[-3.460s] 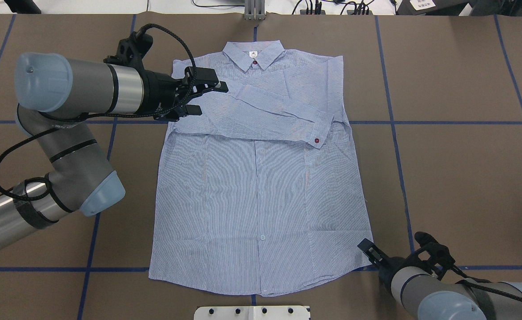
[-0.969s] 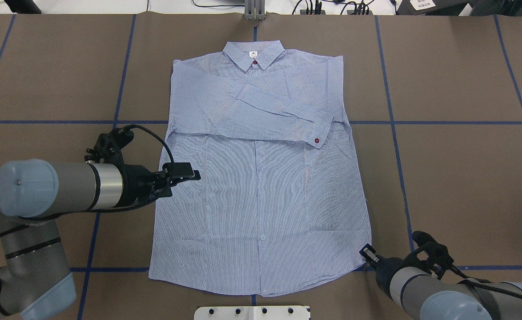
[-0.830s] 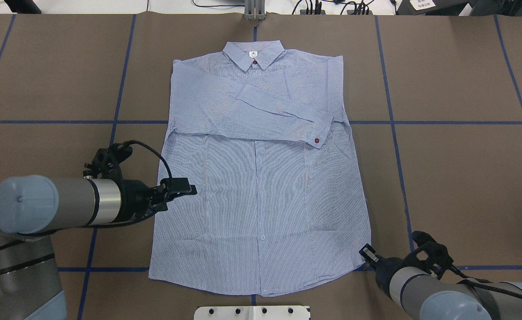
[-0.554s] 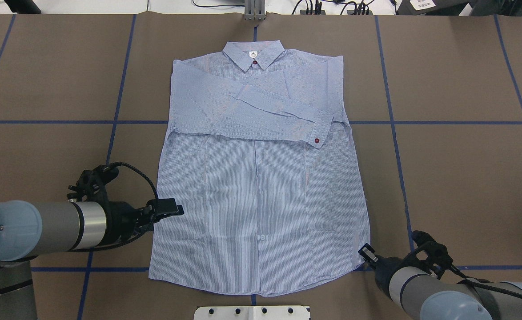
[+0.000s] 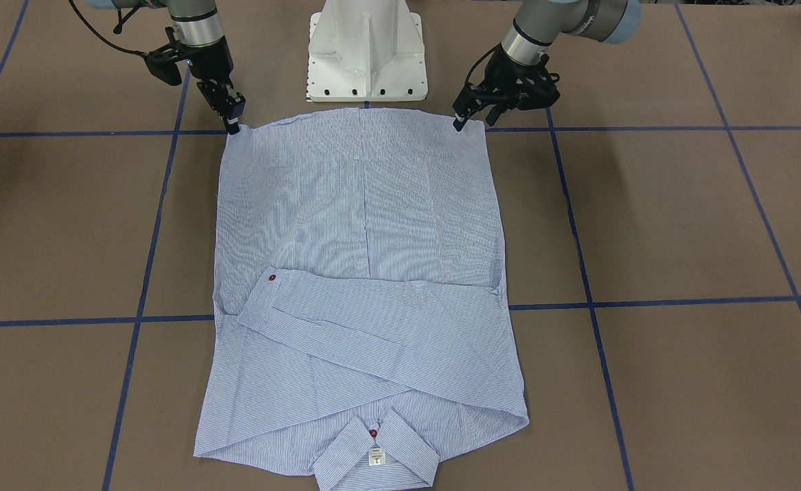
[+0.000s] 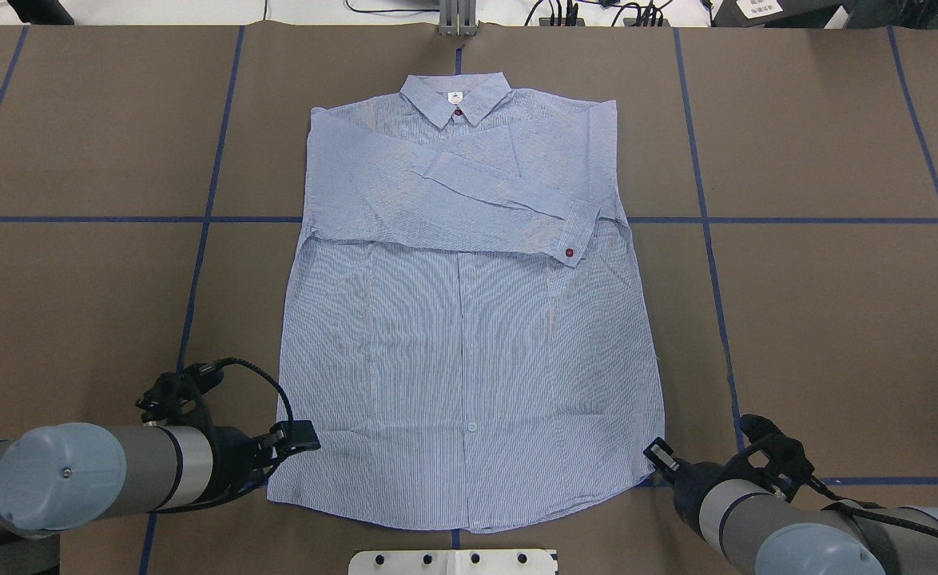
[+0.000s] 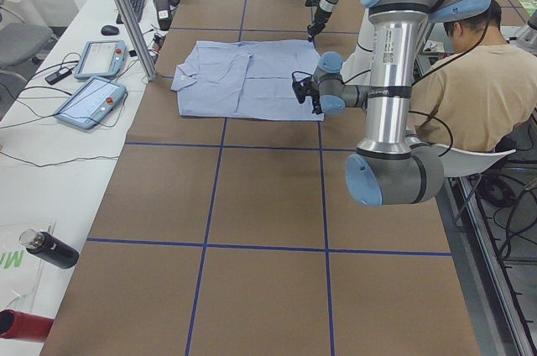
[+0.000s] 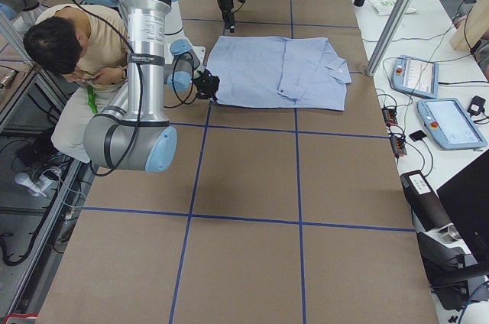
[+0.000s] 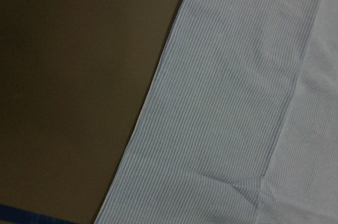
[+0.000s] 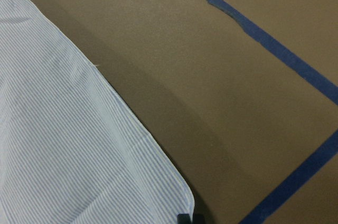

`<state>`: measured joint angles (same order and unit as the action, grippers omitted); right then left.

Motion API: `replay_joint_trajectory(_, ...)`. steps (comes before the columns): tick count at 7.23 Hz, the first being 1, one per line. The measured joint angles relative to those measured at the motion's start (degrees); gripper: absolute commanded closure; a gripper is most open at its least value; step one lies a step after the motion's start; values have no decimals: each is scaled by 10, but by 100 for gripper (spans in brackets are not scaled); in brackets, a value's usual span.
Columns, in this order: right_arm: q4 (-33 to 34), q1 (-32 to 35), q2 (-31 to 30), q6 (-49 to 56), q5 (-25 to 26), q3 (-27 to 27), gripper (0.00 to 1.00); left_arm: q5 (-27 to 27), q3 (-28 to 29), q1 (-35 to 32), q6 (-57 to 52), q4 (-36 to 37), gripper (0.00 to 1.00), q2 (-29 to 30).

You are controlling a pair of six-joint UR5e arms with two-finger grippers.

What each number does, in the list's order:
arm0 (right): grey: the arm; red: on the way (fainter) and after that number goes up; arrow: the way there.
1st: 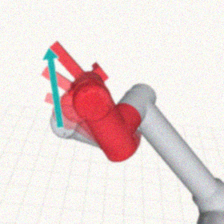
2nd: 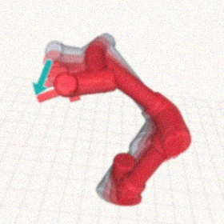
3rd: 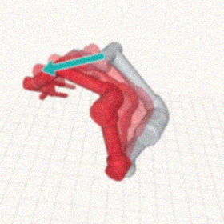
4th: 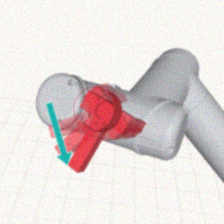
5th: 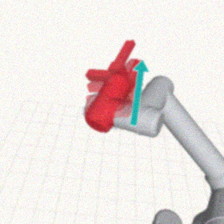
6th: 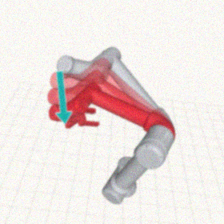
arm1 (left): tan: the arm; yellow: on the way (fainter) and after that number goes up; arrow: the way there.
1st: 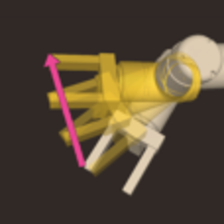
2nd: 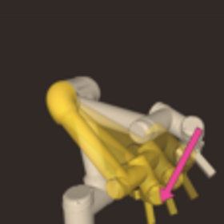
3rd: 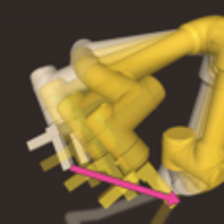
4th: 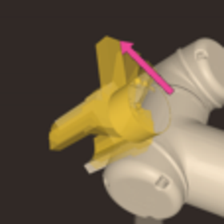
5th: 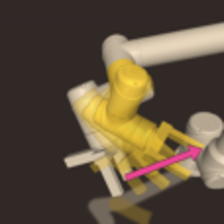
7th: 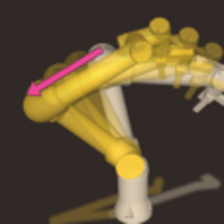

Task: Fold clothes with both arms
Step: 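Move the left gripper to its hem corner while the right gripper grasps its corner, then grasp the hem corners with both grippers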

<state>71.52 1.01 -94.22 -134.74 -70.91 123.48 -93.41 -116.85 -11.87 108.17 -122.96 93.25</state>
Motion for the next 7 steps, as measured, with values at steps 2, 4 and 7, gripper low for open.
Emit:
replay_joint_trajectory(2,0,0,1,0,1,0,100,1,12,11,6,7,14,-2)
replay_joint_trajectory(4,-1,0,1,-1,1,0,100,1,16,14,7,30,15,-1)
replay_joint_trajectory(7,0,-1,1,-1,1,-1,100,1,18,21,8,45,19,0)
